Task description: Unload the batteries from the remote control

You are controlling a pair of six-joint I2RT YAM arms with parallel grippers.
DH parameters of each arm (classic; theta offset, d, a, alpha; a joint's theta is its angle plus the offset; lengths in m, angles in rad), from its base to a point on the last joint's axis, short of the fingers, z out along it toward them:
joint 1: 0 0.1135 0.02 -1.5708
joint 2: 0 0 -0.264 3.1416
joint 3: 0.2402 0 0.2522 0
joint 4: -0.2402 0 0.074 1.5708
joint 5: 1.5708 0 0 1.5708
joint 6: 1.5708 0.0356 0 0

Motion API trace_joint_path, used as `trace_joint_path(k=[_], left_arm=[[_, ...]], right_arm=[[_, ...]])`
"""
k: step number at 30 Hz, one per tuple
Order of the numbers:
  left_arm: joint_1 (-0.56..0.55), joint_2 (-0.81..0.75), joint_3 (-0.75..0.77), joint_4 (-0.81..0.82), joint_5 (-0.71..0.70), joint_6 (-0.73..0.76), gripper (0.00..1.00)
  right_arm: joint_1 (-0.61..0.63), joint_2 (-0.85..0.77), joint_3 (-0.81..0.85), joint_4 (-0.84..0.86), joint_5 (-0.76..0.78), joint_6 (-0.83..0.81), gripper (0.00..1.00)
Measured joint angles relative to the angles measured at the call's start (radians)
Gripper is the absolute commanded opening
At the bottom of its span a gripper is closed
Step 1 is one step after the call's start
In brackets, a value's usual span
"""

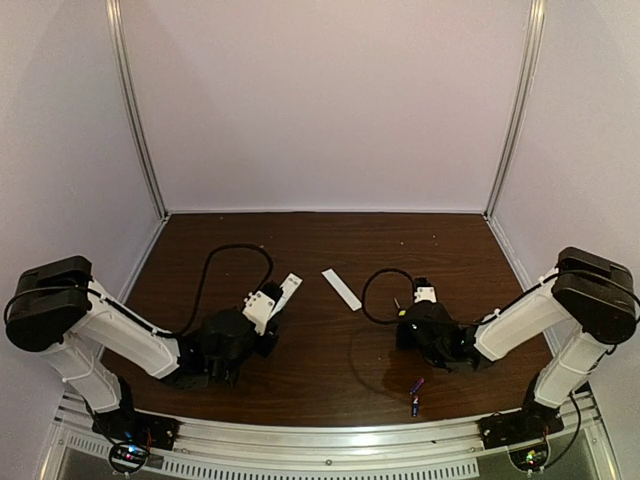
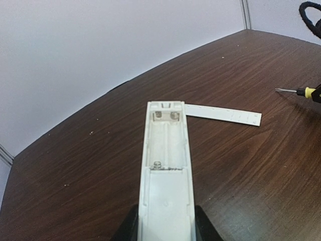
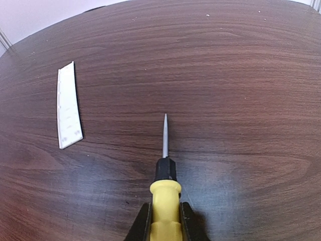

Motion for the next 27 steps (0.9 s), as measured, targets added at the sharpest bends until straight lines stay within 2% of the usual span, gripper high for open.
trace_joint_path(k=[20, 27], left_arm=[[0.005, -0.006, -0.01, -0.008, 0.0, -0.005, 0.0], [0.005, -0.006, -0.01, -0.011, 0.0, -0.008, 0.0]], right_arm=[[-0.003, 0.071, 0.046, -0.023, -0.035, 0.004, 0.26], [-0.004, 0.072, 0.062, -0.044, -0.048, 0.004, 0.29]])
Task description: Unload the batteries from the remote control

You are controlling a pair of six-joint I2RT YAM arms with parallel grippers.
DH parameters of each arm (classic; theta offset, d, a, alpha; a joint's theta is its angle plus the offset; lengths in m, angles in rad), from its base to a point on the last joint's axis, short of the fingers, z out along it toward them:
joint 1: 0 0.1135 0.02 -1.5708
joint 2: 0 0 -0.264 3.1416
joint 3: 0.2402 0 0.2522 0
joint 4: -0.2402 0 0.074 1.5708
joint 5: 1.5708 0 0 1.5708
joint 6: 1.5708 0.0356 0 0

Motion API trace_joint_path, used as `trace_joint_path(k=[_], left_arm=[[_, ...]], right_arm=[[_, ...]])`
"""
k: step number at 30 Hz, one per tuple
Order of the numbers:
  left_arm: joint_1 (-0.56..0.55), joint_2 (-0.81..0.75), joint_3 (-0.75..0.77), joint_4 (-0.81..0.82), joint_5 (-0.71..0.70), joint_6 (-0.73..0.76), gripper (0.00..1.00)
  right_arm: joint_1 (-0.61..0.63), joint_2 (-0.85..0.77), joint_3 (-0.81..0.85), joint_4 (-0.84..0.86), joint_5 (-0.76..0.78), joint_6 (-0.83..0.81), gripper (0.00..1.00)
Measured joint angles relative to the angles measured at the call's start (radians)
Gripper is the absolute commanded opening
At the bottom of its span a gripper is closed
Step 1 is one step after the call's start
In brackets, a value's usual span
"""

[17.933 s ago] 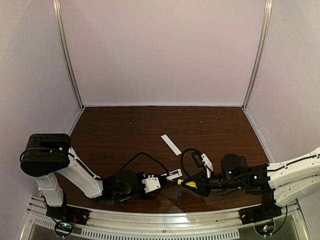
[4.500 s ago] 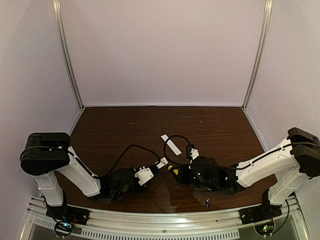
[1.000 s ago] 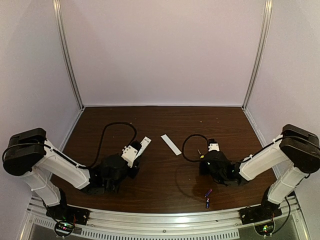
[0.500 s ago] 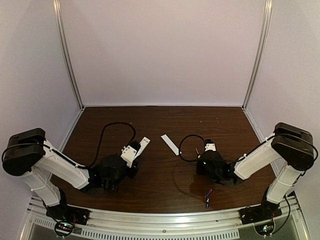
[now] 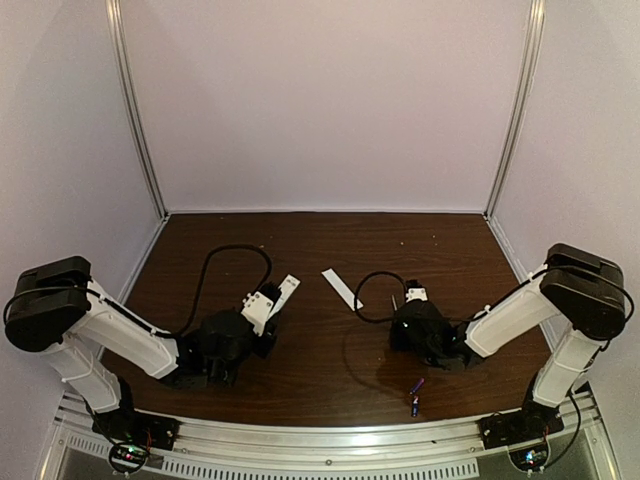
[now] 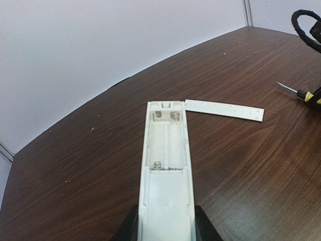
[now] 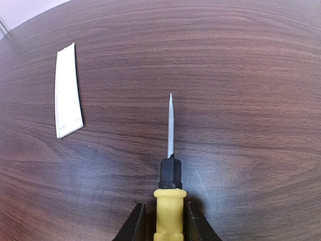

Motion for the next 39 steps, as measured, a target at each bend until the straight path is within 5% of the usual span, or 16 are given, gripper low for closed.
trace_joint_path(k=[18, 23, 28, 39], left_arm=[[0.0, -0.032, 0.037, -0.139, 0.017, -0.124, 0.0], [0.0, -0.036, 0.075, -0.207, 0.02, -0.234, 0.0], [0.0, -0.021, 0.128, -0.265, 0.023, -0.353, 0.0], [0.0, 0.078, 0.209, -0.385, -0.011, -0.587, 0.0]], right_arm=[[0.0, -0.119, 0.018, -0.147, -0.015, 0.013, 0.45], [0.0, -0.153, 0.018, -0.166, -0.018, 0.032, 0.62], [0.0, -0.205, 0.006, -0.171, -0.028, 0.047, 0.99], [0.0, -0.29, -0.027, -0.178, -0.039, 0.049, 1.0]])
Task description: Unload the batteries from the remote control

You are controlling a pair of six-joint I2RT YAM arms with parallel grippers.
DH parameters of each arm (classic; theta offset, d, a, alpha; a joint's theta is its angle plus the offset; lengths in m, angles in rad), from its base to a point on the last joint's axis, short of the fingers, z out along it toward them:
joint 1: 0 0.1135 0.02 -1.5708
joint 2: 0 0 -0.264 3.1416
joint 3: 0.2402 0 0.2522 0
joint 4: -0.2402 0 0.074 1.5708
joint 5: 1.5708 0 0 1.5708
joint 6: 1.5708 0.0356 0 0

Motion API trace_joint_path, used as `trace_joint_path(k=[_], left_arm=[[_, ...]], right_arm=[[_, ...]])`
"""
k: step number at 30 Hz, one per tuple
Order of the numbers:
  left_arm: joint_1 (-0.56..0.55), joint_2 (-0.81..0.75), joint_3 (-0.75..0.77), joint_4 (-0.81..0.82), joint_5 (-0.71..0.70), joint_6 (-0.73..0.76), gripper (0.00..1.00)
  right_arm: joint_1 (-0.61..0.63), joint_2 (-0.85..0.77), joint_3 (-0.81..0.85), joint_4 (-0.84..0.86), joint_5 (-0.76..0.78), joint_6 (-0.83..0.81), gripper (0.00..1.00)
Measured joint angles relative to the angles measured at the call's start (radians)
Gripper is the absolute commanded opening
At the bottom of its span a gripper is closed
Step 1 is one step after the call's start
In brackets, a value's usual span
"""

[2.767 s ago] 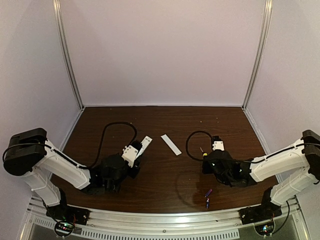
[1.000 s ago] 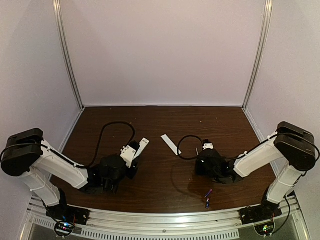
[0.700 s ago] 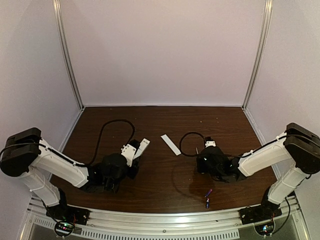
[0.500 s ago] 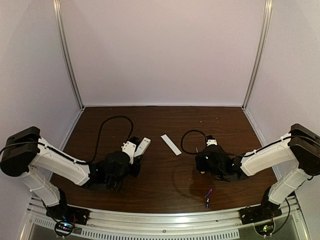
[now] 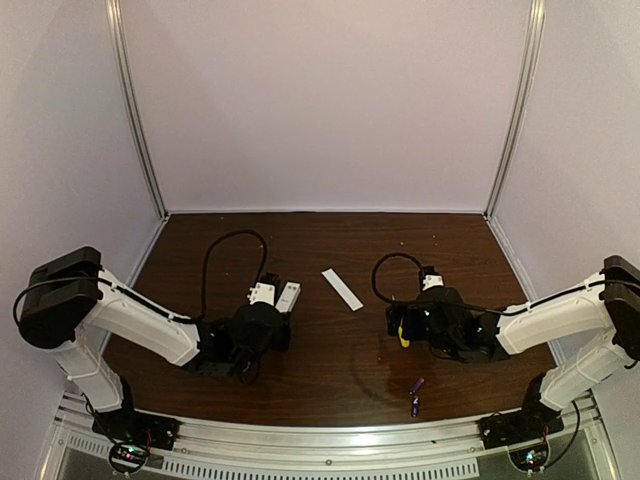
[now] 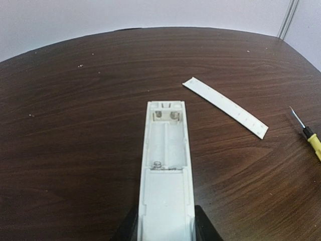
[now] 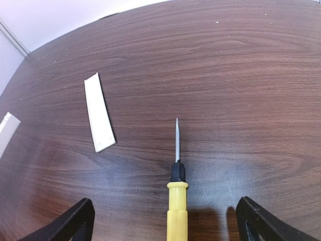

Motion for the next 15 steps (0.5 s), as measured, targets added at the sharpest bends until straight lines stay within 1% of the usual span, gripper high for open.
trace_joint_path(k=[4, 15], left_arm=[[0.0, 0.051, 0.016, -0.004, 0.001, -0.056, 0.0], [0.0, 0.144, 0.069, -0.019, 0.031, -0.137, 0.0]], right_arm=[[0.0, 0.0, -0.005, -0.003, -0.001, 0.0, 1.0], [0.0, 0.0, -0.013, 0.002, -0.013, 0.001, 1.0]])
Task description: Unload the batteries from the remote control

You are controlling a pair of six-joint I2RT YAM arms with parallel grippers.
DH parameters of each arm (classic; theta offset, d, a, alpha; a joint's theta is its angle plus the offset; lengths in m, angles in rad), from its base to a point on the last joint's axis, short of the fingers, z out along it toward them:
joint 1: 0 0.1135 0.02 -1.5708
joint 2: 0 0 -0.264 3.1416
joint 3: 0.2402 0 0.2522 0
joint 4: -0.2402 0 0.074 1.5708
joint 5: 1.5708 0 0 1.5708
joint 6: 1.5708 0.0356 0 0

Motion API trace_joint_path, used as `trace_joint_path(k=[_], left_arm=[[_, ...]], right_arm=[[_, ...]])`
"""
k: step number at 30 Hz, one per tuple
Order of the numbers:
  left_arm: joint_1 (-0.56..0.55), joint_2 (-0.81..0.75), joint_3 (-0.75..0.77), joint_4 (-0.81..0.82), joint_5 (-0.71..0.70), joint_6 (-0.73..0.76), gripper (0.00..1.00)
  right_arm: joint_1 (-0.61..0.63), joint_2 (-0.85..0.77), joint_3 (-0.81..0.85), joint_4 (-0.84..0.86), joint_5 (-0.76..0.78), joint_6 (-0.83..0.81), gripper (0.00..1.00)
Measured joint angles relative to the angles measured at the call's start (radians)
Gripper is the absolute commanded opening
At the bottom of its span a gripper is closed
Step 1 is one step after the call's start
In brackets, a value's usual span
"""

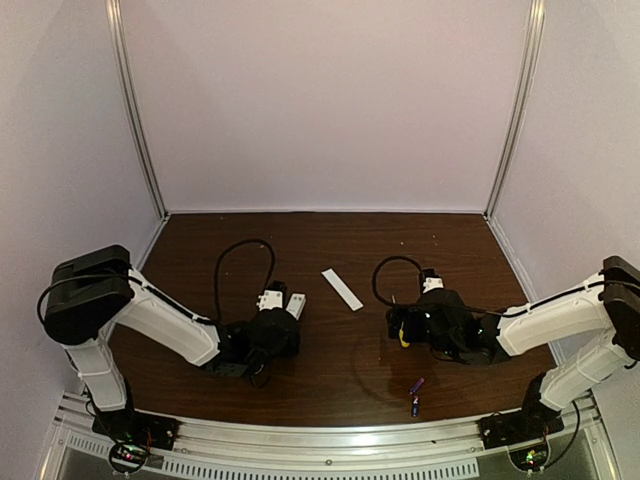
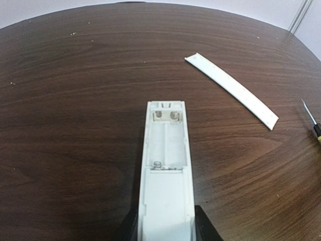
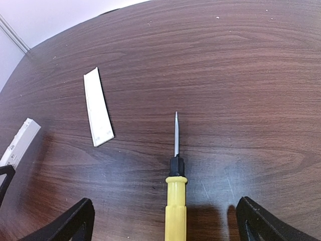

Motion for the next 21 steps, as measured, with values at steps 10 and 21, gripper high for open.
trace_joint_path(k=[10, 21], left_arm=[[-0.001, 0.059, 0.071, -0.08, -0.02, -0.155, 0.03], [-0.028, 0.091, 0.135, -0.167, -0.081, -0.253, 0.37]], right_arm=[[0.0, 0.003, -0.018, 0.01, -0.004, 0.004, 1.0], [0.0, 0.011, -0.024, 0.018, -0.005, 0.008, 1.0]])
